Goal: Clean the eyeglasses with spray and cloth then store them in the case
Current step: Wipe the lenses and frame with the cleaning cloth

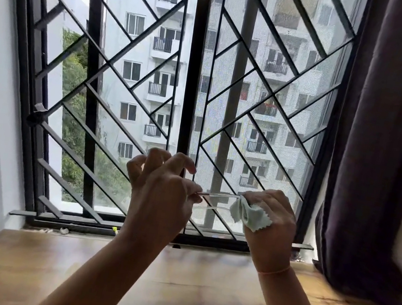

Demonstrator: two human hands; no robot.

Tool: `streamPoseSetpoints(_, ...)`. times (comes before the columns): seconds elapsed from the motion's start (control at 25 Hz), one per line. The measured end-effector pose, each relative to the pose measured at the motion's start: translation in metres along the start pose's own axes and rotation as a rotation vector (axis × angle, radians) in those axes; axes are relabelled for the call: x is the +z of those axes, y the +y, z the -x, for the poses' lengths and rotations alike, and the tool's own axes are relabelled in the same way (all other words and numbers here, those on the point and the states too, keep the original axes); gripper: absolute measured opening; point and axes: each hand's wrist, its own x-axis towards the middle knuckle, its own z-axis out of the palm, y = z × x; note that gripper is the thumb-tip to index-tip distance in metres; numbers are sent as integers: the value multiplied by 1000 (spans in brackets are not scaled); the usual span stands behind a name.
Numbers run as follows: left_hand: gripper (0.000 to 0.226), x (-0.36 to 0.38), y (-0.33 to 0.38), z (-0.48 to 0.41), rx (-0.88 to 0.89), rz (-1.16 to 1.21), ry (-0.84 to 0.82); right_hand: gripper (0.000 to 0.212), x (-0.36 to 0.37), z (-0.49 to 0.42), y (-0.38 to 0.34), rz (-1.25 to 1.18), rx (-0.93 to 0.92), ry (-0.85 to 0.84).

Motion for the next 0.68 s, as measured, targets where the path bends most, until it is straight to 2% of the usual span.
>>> streamPoseSetpoints(0.2,7,6,-8,0,20,-42,242,2,1,-1,-6,-47,35,38)
streamPoseSetpoints(0.32,12,13,-16,1,43,-60,404,7,0,-2,-7,-79,35,62)
streamPoseSetpoints(0.48,7,19,-27,-3,77,-32,582,12,-4,-9,-10,-86,58,125)
streamPoseSetpoints(0.68,7,21,-33,-8,79,51,720,13,-7,-10,-18,-121,162,195)
